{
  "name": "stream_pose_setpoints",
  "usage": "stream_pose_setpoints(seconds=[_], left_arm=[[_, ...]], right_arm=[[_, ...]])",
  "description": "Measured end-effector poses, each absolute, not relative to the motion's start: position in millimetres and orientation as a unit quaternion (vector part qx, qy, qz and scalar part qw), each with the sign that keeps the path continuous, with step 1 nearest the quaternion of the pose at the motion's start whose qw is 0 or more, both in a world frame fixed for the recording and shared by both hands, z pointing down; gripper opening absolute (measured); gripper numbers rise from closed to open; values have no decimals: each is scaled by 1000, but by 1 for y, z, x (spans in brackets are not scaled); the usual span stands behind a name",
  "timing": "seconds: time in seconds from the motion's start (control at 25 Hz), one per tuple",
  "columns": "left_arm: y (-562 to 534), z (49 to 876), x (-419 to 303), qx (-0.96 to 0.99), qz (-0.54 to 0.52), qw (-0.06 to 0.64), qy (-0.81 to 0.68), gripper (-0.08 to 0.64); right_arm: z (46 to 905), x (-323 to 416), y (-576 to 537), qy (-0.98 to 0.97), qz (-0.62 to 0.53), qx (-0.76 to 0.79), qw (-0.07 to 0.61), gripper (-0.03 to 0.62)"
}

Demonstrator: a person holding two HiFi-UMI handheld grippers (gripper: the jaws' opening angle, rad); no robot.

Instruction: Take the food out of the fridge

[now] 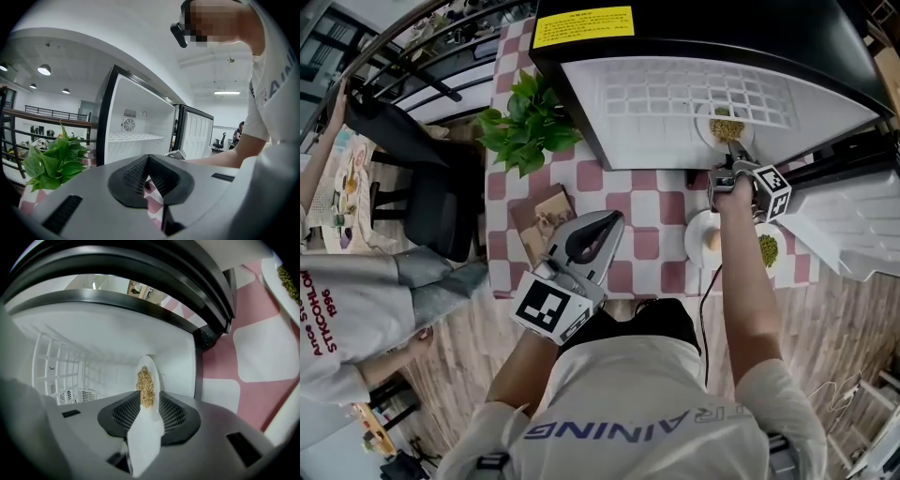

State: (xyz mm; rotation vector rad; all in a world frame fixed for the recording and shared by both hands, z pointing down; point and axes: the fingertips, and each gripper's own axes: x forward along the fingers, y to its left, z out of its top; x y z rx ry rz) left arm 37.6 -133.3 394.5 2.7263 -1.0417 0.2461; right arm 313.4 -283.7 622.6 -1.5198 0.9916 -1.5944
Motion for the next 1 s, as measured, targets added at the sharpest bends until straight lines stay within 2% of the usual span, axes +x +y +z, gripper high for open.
stream_pose_setpoints(seconds=[0.12, 0.28, 0.52, 1.0], left_arm=[[-134, 395, 37, 925, 86, 106, -354, 5], [-135, 397, 36, 925, 88, 106, -355, 5], [-135, 397, 33, 925, 88, 106, -355, 5], [-129, 395, 33, 931, 81, 107, -340, 5]], right_arm=[[622, 311, -286, 378, -622, -580, 367, 119], [628, 311, -287, 378, -621, -579, 371, 33], [610, 308, -281, 401, -603, -560, 403, 26], [633, 295, -224, 374, -630, -572, 369, 28]])
